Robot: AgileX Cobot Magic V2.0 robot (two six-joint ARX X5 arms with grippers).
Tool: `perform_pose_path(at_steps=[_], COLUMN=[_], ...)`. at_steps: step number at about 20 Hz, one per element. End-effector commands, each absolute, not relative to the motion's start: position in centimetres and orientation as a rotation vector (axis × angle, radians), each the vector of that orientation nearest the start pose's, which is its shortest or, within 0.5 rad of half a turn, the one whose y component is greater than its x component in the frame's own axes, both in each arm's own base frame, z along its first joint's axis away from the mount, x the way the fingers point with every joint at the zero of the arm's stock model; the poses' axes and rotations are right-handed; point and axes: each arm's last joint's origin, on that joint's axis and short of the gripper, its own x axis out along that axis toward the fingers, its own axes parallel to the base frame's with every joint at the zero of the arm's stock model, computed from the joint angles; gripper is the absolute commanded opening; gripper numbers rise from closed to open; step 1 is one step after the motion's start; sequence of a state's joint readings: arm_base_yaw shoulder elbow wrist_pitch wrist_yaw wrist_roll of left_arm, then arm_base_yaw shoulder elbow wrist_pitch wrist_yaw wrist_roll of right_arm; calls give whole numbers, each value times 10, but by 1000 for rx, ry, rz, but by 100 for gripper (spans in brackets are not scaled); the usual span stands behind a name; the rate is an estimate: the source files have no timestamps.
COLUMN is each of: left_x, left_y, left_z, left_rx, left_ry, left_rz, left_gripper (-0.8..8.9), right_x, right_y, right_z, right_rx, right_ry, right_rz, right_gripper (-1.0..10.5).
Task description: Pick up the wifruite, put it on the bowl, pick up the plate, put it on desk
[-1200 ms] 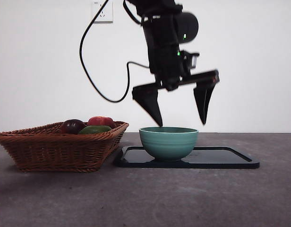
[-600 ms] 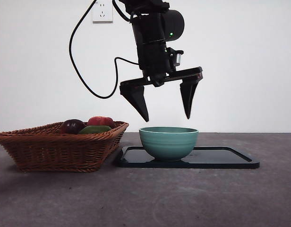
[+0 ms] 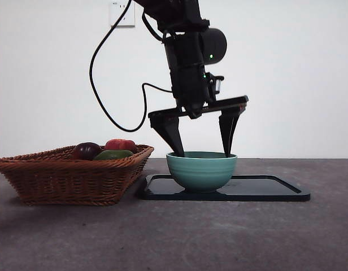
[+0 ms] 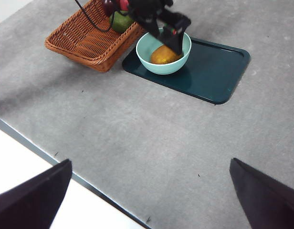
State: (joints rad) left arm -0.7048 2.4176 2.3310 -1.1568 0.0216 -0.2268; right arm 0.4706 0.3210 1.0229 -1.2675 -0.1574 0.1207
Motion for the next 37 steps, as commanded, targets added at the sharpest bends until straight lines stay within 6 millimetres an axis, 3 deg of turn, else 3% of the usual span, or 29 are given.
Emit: perform_pose_path(at_steps=[1, 6, 8, 13, 17, 21, 24, 28, 37], left_x=[381, 381, 381, 381, 383, 382, 370, 355, 320], left_y=[-332, -332, -333, -333, -333, -327, -317, -310, -302], left_z=[205, 202, 201, 199, 205, 247, 296, 352, 396], left_rx=[254, 257, 259, 266, 261, 238, 241, 145, 87], left_ry=[1283, 1289, 1292, 1292, 1279, 1237, 1192, 1003, 989], left_rz=[-477, -475, -475, -480, -484, -490, -515, -564, -768], left_gripper=[459, 452, 351, 233, 249, 248, 248, 247, 247], right_x=[-3, -3, -3, -3, -3, -3, -3, -3, -4], right_y=[3, 3, 3, 3, 3, 3, 3, 3, 3], right_z=[342, 342, 342, 342, 342, 342, 342, 342, 343], right_rx=[35, 35, 35, 35, 35, 36, 36, 36, 53], right_ry=[588, 589, 589, 589, 589, 588, 588, 589, 593], right_rz=[578, 578, 578, 578, 578, 578, 579, 579, 574], right_gripper=[621, 621, 621, 621, 621, 621, 621, 621, 621])
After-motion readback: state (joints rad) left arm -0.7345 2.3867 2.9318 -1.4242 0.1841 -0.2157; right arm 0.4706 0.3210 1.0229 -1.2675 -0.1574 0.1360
